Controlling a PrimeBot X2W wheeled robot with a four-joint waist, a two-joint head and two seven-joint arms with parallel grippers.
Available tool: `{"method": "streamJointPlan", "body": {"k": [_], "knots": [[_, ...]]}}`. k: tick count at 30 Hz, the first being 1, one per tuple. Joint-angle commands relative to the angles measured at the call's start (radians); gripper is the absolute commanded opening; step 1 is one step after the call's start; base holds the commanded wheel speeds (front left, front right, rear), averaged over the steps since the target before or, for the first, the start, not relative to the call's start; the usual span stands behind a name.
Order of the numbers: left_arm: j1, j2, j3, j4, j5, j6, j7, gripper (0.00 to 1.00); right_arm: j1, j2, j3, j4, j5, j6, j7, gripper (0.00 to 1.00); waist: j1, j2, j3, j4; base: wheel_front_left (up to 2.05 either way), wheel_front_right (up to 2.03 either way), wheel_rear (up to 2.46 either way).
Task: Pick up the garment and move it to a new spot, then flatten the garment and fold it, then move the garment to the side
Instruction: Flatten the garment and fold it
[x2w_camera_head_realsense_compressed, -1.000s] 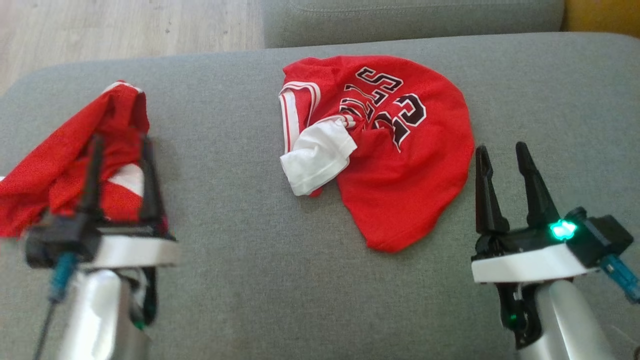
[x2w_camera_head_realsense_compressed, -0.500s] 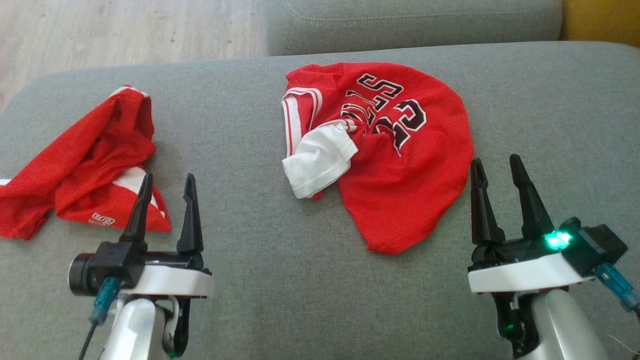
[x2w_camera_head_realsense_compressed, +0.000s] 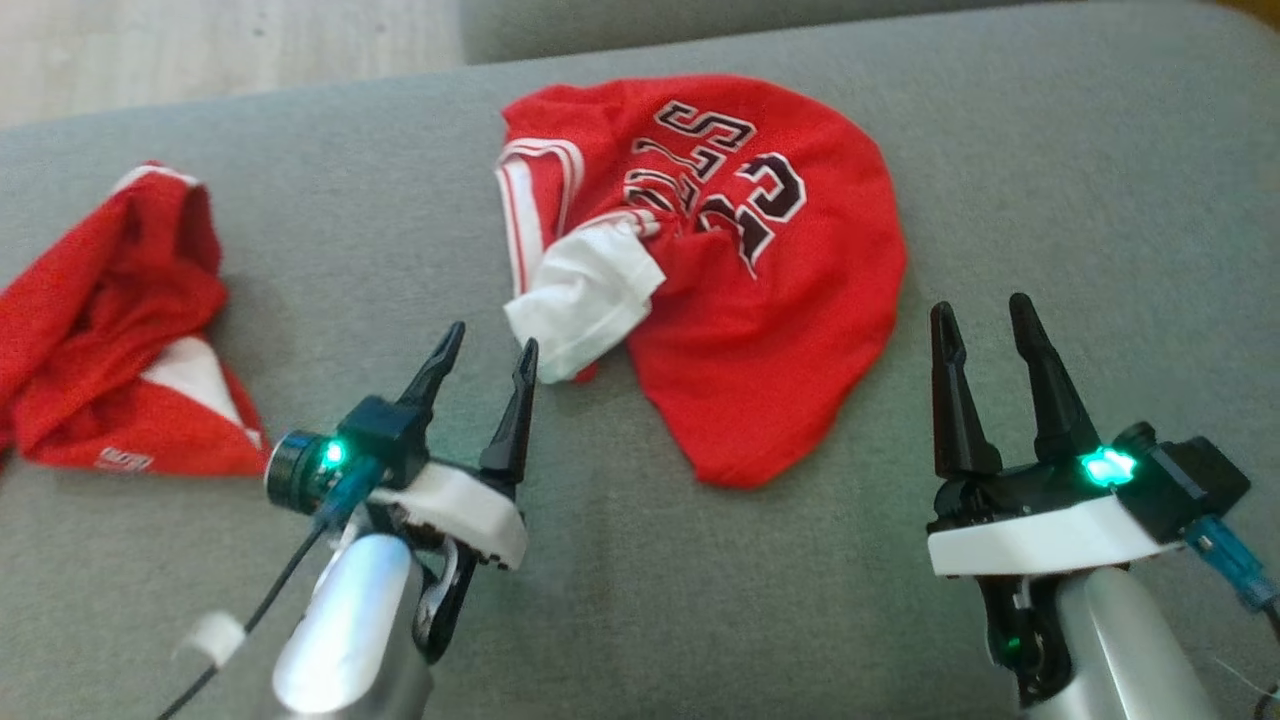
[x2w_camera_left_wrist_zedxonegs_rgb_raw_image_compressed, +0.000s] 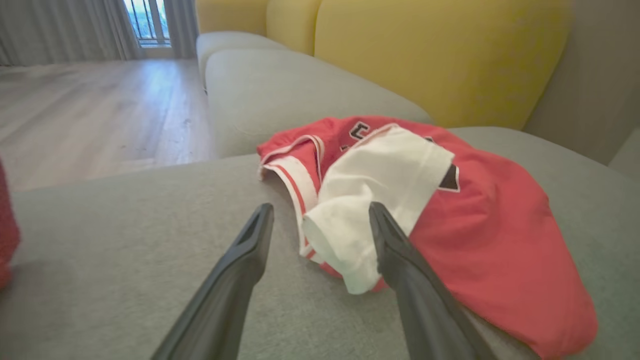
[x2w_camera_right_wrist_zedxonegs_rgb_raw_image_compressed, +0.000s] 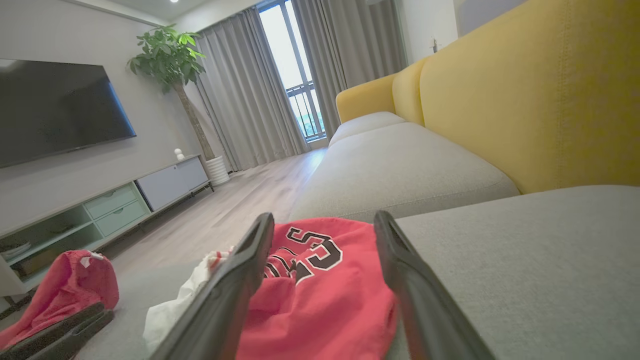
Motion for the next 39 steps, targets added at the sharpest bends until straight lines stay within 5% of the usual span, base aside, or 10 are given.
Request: {"method": "streamJointPlan", "body": {"k": [1,10,11,12,28,39], "knots": [[-0.053,0.006,0.020,-0.005,-0.011,-0.001,0.014,1.00,-0.040,-0.003,0.025,-0.036,0.010,-0.001,-0.006,1.00,-0.0001,0.0000,0.028,-0.029,0.00,0.00,0.00],[-0.114,-0.002,-0.002,0.085,-0.083,0.007,0.047,1.00,-0.058,-0.003,0.013,-0.043,0.021,-0.001,-0.006,1.00,-0.0001,0.0000,0.071,-0.066,0.00,0.00,0.00],[-0.119,-0.002,-0.003,0.088,-0.095,0.006,0.043,0.44,-0.058,-0.003,0.011,-0.043,0.021,-0.001,-0.006,1.00,-0.0001,0.0000,0.072,-0.067,0.00,0.00,0.00],[-0.124,-0.003,-0.006,0.089,-0.104,0.005,0.037,0.00,-0.059,-0.003,0.010,-0.043,0.022,-0.001,-0.006,1.00,-0.0001,0.0000,0.074,-0.068,0.00,0.00,0.00],[-0.087,0.014,0.036,-0.034,-0.167,0.047,-0.110,0.00,-0.040,-0.003,-0.029,-0.010,0.011,-0.001,-0.006,1.00,-0.0001,0.0000,-0.004,0.000,0.00,0.00,0.00],[0.057,0.073,0.048,-0.141,-0.155,0.114,-0.045,0.00,-0.012,-0.003,-0.022,0.011,0.012,-0.001,-0.006,1.00,-0.0001,0.0000,-0.058,0.072,0.00,0.00,0.00]]}}
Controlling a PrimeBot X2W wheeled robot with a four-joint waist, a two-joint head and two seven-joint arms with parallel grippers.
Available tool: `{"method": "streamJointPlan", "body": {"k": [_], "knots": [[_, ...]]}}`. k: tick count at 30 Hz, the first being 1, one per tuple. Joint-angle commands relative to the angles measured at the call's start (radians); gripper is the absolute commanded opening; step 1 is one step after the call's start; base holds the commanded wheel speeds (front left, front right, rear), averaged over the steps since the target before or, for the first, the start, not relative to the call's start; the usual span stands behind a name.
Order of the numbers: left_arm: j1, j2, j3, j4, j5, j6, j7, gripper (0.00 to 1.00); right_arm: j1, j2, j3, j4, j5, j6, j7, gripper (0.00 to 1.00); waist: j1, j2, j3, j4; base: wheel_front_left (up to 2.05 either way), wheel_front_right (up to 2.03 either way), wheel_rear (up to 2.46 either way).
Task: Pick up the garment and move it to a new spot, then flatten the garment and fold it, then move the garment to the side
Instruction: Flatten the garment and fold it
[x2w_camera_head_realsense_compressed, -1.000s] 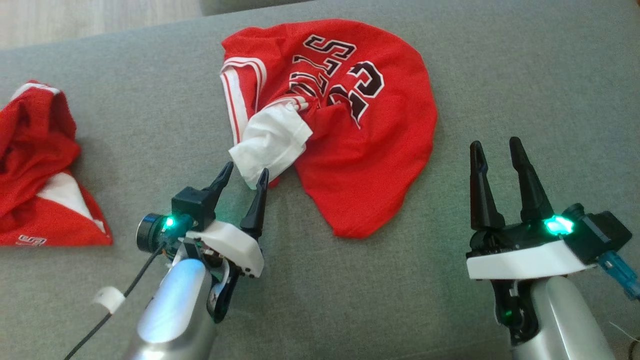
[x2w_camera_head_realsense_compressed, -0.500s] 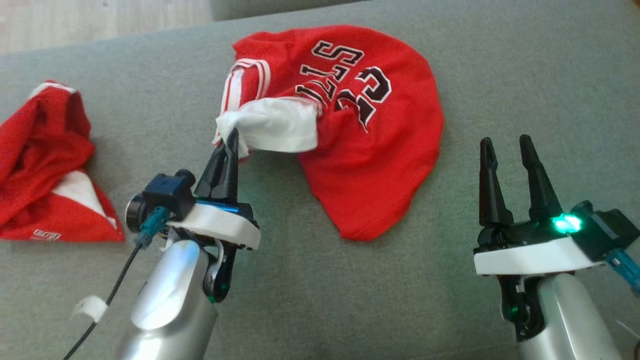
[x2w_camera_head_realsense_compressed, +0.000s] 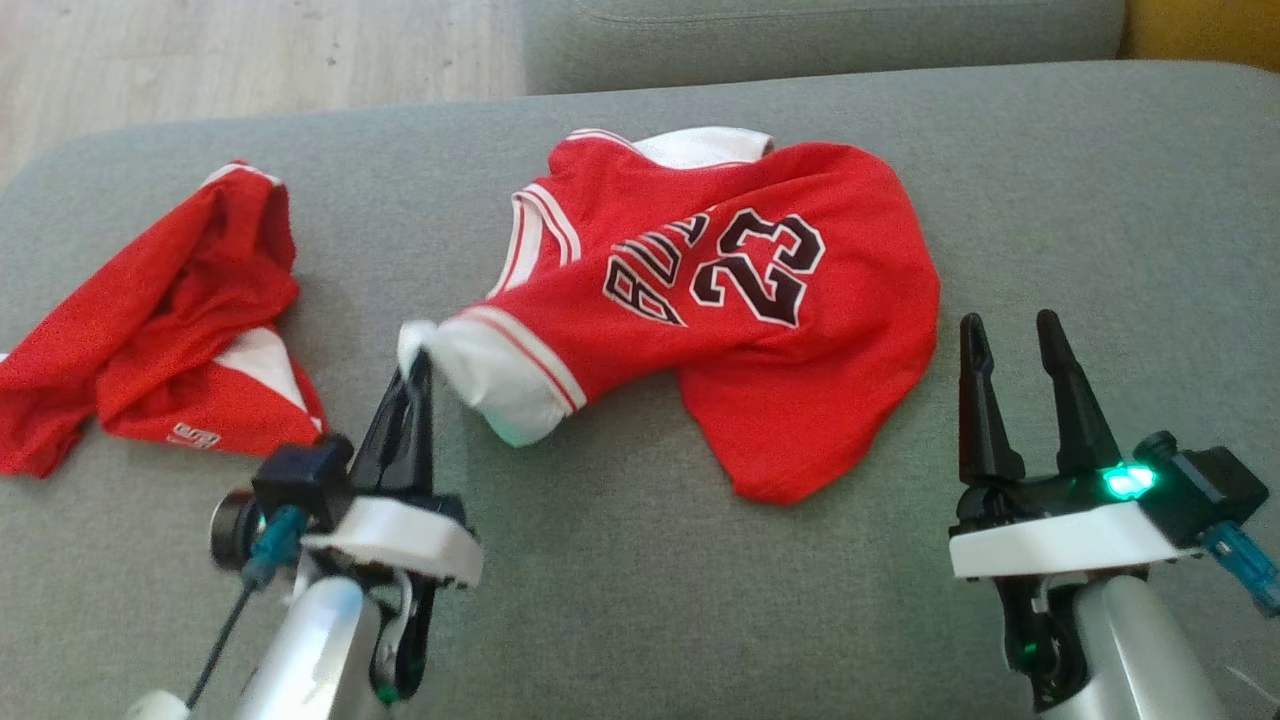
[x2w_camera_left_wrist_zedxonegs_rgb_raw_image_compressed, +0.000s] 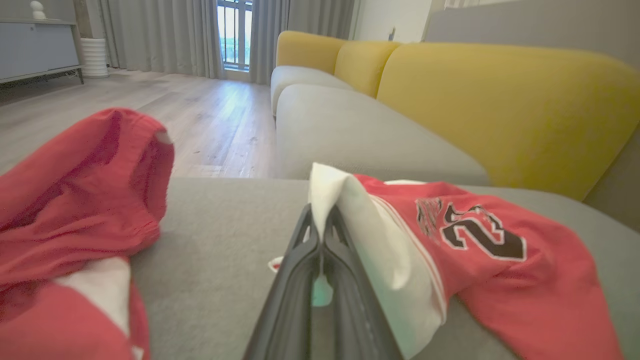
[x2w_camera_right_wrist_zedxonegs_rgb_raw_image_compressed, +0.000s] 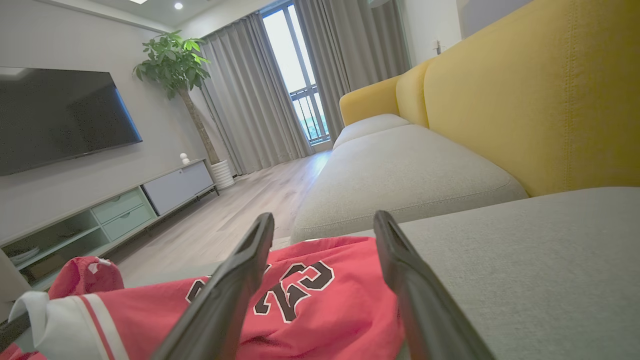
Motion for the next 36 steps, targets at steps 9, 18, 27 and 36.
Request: {"method": "streamJointPlan", "body": {"k": [9,18,27,36], "knots": [[0.003,0.025,0.031,-0.024,0.065,0.102,-0.054,1.00,-0.021,-0.003,0.033,-0.020,-0.009,-0.001,-0.006,1.00,0.0001,0.0000,-0.004,0.020,0.00,0.00,0.00],[0.007,-0.004,-0.046,-0.081,0.089,0.032,-0.088,1.00,-0.029,-0.003,0.020,-0.012,-0.035,-0.001,-0.006,1.00,0.0001,0.0000,0.021,0.030,0.00,0.00,0.00],[-0.023,-0.024,-0.072,-0.096,0.096,0.014,-0.091,1.00,-0.139,-0.003,-0.076,0.023,-0.132,-0.001,-0.006,1.00,0.0001,0.0000,0.095,0.060,0.00,0.00,0.00],[-0.044,-0.038,-0.080,-0.085,0.096,-0.005,-0.092,1.00,-0.343,-0.003,-0.246,0.377,-0.244,-0.001,0.033,1.00,0.0001,0.0000,0.154,0.099,0.00,0.00,0.00]]}}
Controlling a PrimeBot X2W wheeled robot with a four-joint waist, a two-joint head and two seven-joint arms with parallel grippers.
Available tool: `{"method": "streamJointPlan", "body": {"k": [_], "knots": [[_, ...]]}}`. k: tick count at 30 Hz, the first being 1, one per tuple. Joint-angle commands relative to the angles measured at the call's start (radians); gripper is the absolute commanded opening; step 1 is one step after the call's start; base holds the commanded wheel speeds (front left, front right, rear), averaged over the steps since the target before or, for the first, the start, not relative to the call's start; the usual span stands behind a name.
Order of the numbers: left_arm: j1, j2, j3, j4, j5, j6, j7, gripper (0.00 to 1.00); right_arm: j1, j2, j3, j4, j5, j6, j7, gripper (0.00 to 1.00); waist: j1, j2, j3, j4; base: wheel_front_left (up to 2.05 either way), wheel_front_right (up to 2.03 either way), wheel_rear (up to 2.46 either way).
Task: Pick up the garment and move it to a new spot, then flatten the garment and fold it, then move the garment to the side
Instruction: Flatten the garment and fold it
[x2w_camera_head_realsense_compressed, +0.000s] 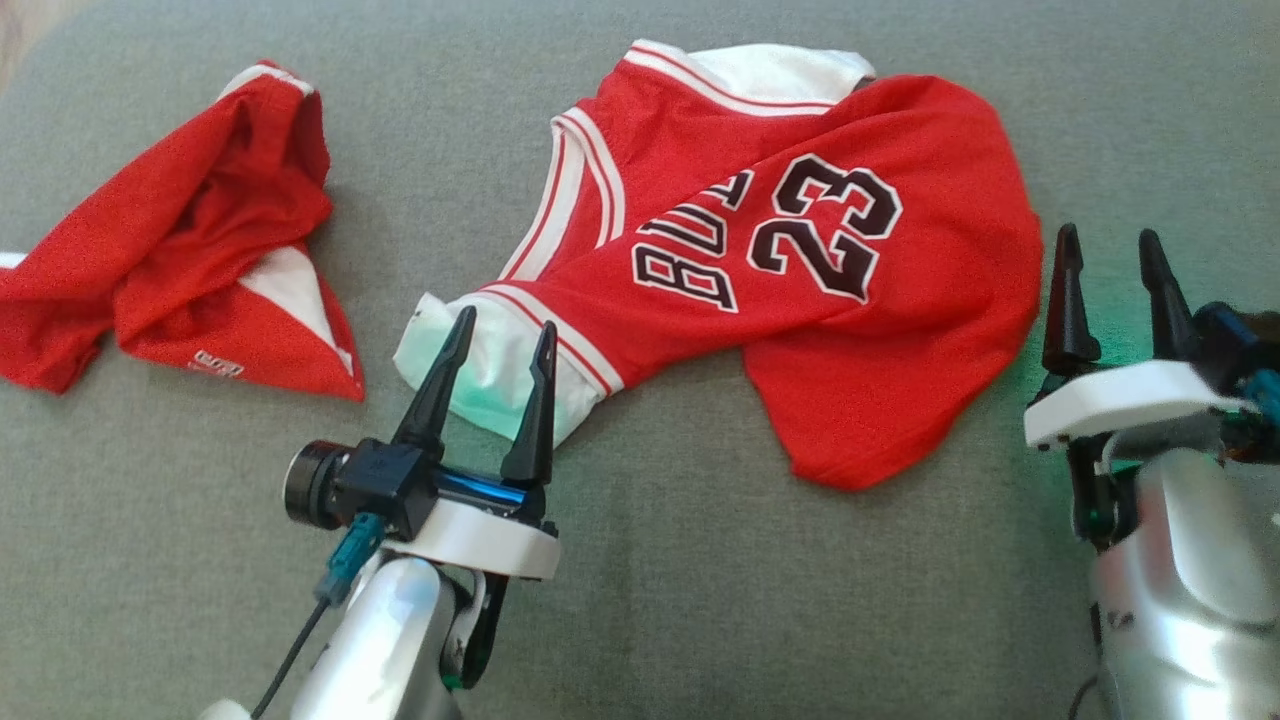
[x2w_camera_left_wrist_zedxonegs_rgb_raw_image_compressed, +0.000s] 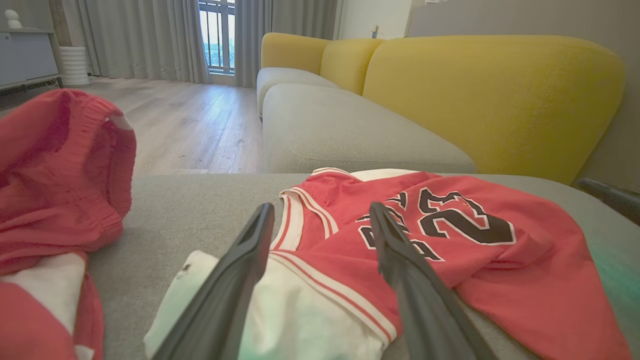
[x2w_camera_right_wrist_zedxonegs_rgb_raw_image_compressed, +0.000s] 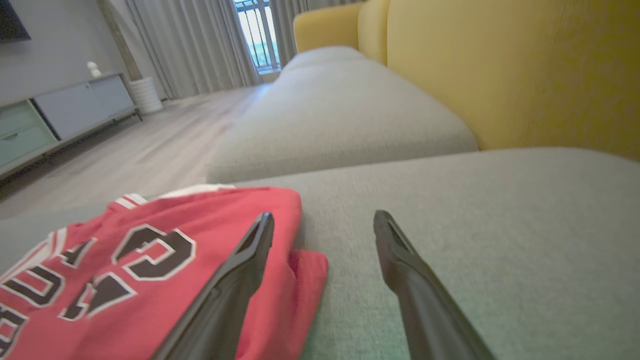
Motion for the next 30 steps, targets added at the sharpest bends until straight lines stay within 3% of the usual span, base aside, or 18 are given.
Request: {"method": "streamJointPlan", "body": {"k": [1,6,17,18,19,20,30], "knots": [[-0.035,0.003,0.021,-0.024,0.009,-0.001,-0.009,1.00,-0.039,-0.003,0.014,-0.005,-0.004,-0.001,0.004,1.00,-0.0002,0.0000,0.010,0.009,0.00,0.00,0.00],[-0.049,-0.003,0.012,-0.019,0.006,-0.007,-0.009,1.00,-0.139,-0.003,-0.018,0.194,-0.021,-0.001,0.039,1.00,-0.0002,0.0000,0.028,0.027,0.00,0.00,0.00],[-0.056,-0.007,0.007,-0.017,0.002,-0.001,-0.009,1.00,-0.264,-0.003,0.096,0.452,0.017,-0.001,0.037,1.00,-0.0002,0.0000,0.044,0.035,0.00,0.00,0.00],[-0.057,-0.007,0.007,-0.016,0.005,0.001,-0.009,1.00,-0.270,-0.003,0.100,0.467,0.020,-0.001,0.032,0.84,-0.0002,0.0000,0.043,0.035,0.00,0.00,0.00],[-0.059,-0.007,0.009,-0.018,0.009,0.004,-0.009,1.00,-0.277,-0.003,0.103,0.479,0.019,-0.001,0.027,0.38,-0.0002,0.0000,0.040,0.034,0.00,0.00,0.00],[-0.059,-0.007,0.012,-0.021,0.011,0.007,-0.009,1.00,-0.282,-0.003,0.105,0.489,0.013,-0.001,0.021,0.00,-0.0002,0.0000,0.037,0.033,0.00,0.00,0.00],[-0.041,-0.008,0.028,-0.045,0.004,0.023,-0.009,1.00,-0.326,-0.019,0.024,0.474,-0.165,-0.001,-0.015,0.00,-0.0002,0.0000,0.011,0.011,0.00,0.00,0.00]]}}
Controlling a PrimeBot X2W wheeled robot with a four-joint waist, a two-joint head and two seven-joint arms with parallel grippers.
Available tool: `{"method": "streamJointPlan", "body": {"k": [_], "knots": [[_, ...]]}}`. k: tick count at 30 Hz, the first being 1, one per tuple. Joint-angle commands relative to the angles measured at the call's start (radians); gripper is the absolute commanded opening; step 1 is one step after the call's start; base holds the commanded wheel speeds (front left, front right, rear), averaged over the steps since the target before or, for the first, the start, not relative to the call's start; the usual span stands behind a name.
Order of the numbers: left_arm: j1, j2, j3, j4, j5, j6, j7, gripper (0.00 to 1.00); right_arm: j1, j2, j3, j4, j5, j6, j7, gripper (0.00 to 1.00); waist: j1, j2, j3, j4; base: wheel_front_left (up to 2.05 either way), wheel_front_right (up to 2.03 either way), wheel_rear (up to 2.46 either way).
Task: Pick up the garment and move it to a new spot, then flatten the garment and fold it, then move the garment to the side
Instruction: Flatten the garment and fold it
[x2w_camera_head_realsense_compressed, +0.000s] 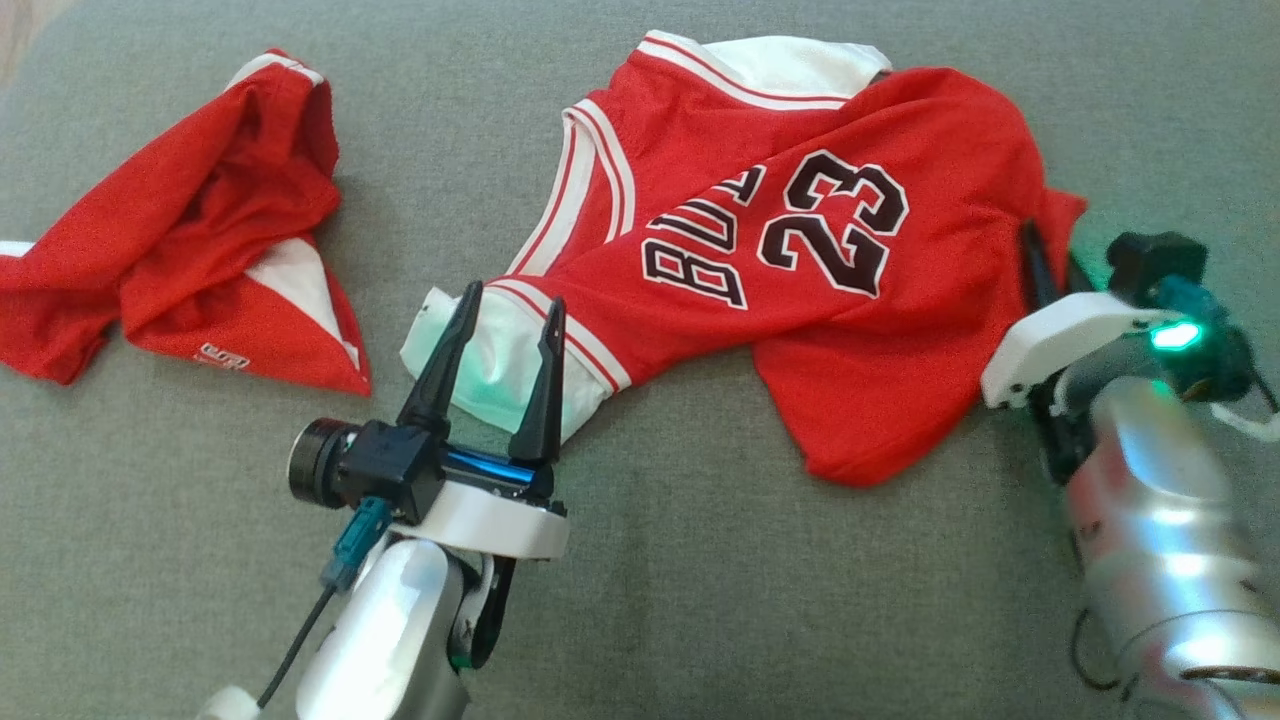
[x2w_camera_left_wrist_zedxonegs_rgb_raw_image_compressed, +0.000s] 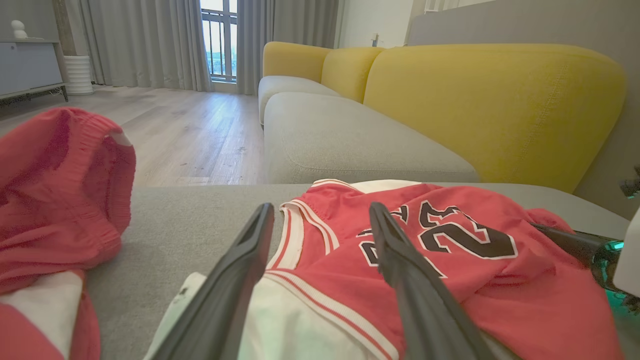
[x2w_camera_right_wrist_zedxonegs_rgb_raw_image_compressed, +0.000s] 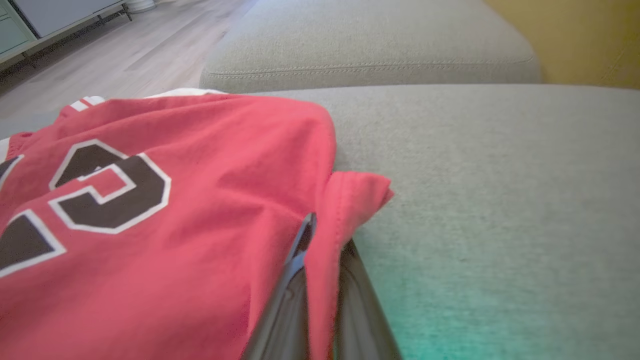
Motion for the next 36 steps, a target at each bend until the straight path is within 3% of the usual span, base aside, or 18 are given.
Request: {"method": "streamJointPlan", "body": {"k": [1,9,19,20,21,27,36], "knots": [[-0.011,0.002,0.038,-0.038,-0.003,0.009,-0.009,1.00,-0.041,-0.006,0.010,-0.038,-0.020,-0.001,-0.011,0.00,0.0000,0.0000,-0.002,-0.002,0.00,0.00,0.00],[-0.025,0.002,0.020,-0.072,-0.022,0.016,-0.009,1.00,-0.130,-0.164,-0.035,-0.136,-0.157,-0.001,0.076,0.00,0.0000,0.0000,0.023,0.026,0.00,0.00,0.00],[-0.051,0.002,-0.005,-0.081,-0.055,0.028,-0.009,1.00,-0.267,-0.299,0.055,-0.136,-0.225,-0.001,0.175,0.00,0.0000,0.0000,0.075,0.085,0.00,0.00,0.00],[-0.053,0.002,-0.006,-0.082,-0.057,0.029,-0.009,1.00,-0.281,-0.302,0.067,-0.128,-0.223,-0.001,0.173,0.27,0.0000,0.0000,0.078,0.088,0.00,0.00,0.00],[-0.055,0.002,-0.007,-0.082,-0.058,0.030,-0.009,1.00,-0.293,-0.306,0.076,-0.120,-0.221,-0.001,0.169,1.00,0.0000,0.0000,0.080,0.090,0.00,0.00,0.00],[-0.054,0.002,0.004,-0.075,-0.059,0.035,-0.009,1.00,-0.308,-0.291,0.074,-0.104,-0.211,-0.001,0.103,1.00,0.0000,0.0000,0.058,0.068,0.00,0.00,0.00],[-0.016,0.002,0.042,-0.064,-0.039,0.029,-0.009,1.00,-0.145,-0.155,0.008,-0.197,-0.114,-0.001,-0.027,1.00,0.0000,0.0000,-0.041,-0.023,0.00,0.00,0.00]]}}
